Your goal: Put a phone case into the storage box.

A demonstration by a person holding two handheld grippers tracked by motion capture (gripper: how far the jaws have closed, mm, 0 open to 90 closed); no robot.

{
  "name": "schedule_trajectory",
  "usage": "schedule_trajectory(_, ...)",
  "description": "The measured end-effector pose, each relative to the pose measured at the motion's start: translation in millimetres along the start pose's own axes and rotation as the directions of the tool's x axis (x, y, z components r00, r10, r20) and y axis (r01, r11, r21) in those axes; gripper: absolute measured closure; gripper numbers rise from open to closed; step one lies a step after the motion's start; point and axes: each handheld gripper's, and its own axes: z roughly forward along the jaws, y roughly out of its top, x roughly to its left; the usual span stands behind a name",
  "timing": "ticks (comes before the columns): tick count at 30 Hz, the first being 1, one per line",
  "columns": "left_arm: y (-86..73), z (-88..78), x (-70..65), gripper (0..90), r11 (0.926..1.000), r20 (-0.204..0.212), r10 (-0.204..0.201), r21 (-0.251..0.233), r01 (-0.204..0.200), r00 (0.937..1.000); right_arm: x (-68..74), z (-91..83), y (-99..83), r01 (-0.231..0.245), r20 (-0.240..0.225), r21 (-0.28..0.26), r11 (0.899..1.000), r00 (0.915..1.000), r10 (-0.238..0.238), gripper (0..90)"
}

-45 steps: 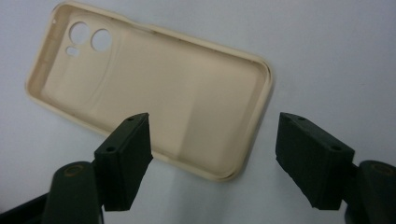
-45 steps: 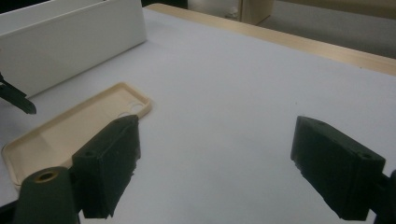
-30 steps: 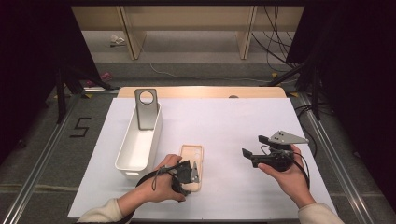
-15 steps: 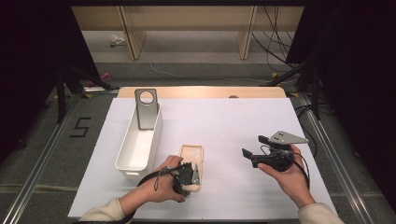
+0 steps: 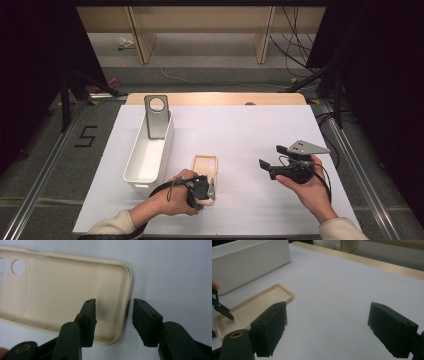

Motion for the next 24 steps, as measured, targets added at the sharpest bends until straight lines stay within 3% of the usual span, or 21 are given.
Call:
schedule_trajectory(8,2.9,-0.1,-1.6,63.5,0.9995,0.019,0.028,0.015,-0.028,0.9994,0.2,0.1,0.0,0.000,-0.001,0.001,1.000,1.0000,0.000,16.6)
schedule_trajectory(24,9.3,0.0,-3.3,71.2,0.9938,0.044,0.093,0.057,-0.096,0.9947,0.0,0.0,-0.1,0.000,-0.002,0.000,1.000,1.0000,0.000,16.5)
